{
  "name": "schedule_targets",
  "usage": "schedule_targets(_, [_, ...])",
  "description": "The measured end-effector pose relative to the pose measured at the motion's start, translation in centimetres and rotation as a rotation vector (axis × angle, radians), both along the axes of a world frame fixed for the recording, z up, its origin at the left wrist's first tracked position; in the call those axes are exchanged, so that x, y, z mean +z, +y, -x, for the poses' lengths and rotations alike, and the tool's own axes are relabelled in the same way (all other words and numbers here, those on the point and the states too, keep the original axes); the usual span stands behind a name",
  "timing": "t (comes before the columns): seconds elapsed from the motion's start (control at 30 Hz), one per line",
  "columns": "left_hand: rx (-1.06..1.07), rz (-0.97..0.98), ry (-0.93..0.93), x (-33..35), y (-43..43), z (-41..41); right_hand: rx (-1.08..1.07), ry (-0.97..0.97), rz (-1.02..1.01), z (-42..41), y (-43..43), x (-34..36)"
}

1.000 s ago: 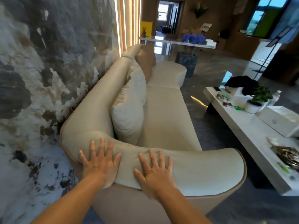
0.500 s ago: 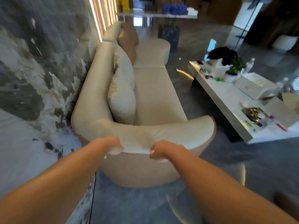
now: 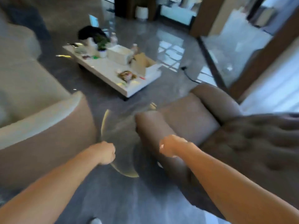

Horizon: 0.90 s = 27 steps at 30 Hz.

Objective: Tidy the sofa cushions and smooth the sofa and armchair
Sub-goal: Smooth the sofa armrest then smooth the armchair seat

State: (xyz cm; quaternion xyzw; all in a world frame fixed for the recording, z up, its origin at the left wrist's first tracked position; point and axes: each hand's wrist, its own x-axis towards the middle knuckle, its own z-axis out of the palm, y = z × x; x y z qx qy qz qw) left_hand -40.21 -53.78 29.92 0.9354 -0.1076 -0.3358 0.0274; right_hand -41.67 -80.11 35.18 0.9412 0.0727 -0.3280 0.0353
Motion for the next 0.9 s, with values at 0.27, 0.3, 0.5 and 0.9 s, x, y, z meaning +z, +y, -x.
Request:
schedule_targets(0.27, [-0.524, 0.172, -0.08, 6.9, -30.5, 4.6, -0.535, -0.094, 0.089, 15.1, -25.9, 5.3])
schedule_targets(0.3, [-0.573, 0.18, -0.071, 7.3, -33.3, 5.3, -0.592, -0.106, 0.081, 16.1, -27.8, 5.2])
schedule_targets(0.5, [-0.738, 0.171, -0.016, 6.3, -45.6, 7.4, -0.755, -0.106, 0.034, 17.6, -34.9, 3.5])
schedule_targets(0.9, [-0.65, 0.297, 0.14, 5.8, -64.7, 4.7, -0.757, -0.136, 0.129, 12.6, -50.1, 6.1])
